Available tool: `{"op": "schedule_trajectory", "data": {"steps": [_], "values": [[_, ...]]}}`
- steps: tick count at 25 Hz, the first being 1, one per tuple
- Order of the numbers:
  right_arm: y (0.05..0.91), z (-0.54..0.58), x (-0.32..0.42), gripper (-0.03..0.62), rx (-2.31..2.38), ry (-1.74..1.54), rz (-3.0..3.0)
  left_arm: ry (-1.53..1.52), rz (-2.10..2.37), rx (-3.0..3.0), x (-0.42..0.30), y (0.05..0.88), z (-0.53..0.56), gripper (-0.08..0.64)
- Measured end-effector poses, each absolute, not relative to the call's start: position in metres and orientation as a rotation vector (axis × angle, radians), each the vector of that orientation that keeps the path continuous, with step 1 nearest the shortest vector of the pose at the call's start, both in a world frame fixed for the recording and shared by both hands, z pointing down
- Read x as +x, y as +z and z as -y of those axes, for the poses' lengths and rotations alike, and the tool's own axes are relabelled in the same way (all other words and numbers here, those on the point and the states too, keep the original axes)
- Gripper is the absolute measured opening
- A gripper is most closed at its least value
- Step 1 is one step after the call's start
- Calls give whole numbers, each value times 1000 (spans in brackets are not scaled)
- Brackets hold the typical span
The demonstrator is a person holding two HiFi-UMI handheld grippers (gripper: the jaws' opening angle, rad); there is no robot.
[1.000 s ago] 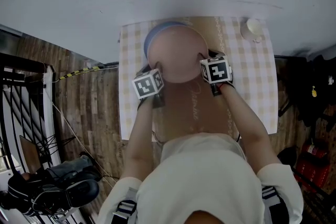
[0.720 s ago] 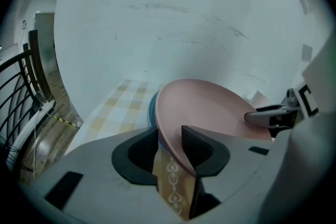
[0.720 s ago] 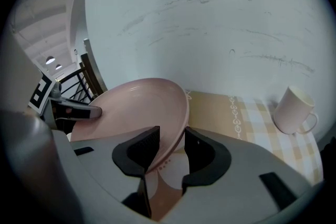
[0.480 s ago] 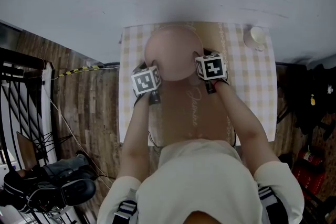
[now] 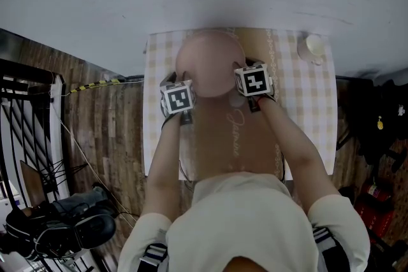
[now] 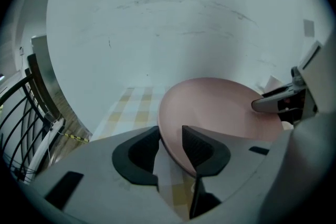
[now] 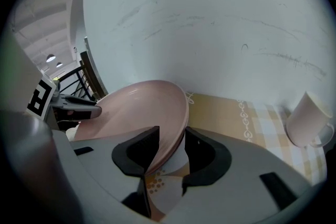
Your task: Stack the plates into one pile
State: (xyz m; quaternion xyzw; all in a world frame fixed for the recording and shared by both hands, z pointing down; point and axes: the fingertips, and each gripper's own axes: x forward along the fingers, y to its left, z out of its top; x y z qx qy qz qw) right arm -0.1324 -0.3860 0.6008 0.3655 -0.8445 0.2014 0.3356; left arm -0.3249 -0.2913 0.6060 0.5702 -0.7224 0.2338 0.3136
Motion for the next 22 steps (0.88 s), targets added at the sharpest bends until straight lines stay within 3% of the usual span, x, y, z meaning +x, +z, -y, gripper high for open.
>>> {"op": "schedule_trajectory", "data": {"steps": [22], "values": [[581, 383, -121, 155, 971, 479, 2247, 504, 1932, 1557, -320, 586, 292, 127]]}}
